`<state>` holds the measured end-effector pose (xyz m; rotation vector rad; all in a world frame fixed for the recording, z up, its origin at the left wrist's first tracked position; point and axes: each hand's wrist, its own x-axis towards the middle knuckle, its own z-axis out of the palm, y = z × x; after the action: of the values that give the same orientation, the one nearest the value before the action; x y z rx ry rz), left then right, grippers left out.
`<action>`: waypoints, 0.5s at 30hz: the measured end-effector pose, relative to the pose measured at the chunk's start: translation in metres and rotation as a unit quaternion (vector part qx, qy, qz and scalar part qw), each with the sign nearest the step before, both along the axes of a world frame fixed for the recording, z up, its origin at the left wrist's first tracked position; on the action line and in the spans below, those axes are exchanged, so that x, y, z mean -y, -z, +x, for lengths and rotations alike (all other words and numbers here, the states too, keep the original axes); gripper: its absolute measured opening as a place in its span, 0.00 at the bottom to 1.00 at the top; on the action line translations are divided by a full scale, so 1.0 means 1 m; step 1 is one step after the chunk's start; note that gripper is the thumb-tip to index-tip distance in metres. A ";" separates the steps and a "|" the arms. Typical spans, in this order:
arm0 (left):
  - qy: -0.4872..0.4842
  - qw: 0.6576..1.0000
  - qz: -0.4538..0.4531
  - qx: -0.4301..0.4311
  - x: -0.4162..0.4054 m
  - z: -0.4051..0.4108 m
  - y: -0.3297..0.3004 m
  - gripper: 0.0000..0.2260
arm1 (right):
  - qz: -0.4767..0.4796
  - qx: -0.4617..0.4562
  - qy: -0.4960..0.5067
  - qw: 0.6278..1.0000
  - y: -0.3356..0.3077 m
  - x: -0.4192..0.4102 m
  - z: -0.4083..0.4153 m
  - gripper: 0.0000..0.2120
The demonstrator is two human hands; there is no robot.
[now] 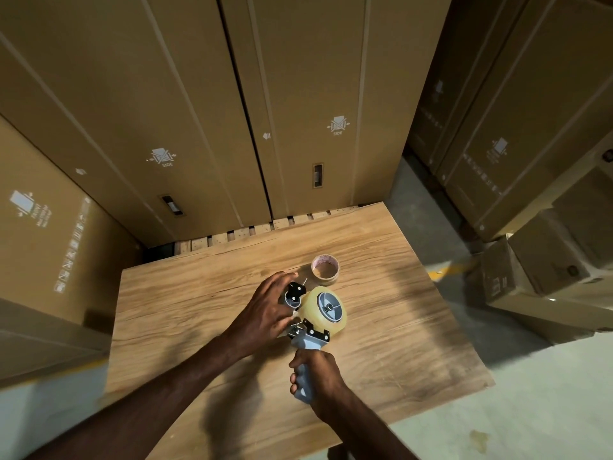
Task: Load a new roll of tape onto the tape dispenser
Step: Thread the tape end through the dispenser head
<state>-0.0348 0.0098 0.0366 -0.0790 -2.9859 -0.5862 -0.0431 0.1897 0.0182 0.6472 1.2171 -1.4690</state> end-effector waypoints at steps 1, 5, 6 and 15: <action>-0.004 1.000 0.013 0.002 -0.001 0.001 0.000 0.05 | -0.003 -0.003 -0.004 1.000 0.001 -0.002 -0.001 0.11; -0.048 0.993 0.104 0.007 -0.003 0.005 -0.005 0.05 | -0.012 -0.021 -0.013 1.000 -0.002 -0.004 -0.005 0.10; -0.059 0.991 0.124 0.008 0.000 0.006 -0.007 0.05 | -0.013 -0.025 -0.017 0.999 -0.003 -0.004 -0.006 0.10; -0.099 0.993 0.058 -0.035 0.017 0.009 -0.012 0.07 | -0.008 -0.061 -0.085 0.994 -0.013 -0.001 -0.016 0.10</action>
<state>-0.0256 -0.0073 0.0485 0.1993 -2.8391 -0.7149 -0.0593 0.1902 0.0313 0.4361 1.3193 -1.3911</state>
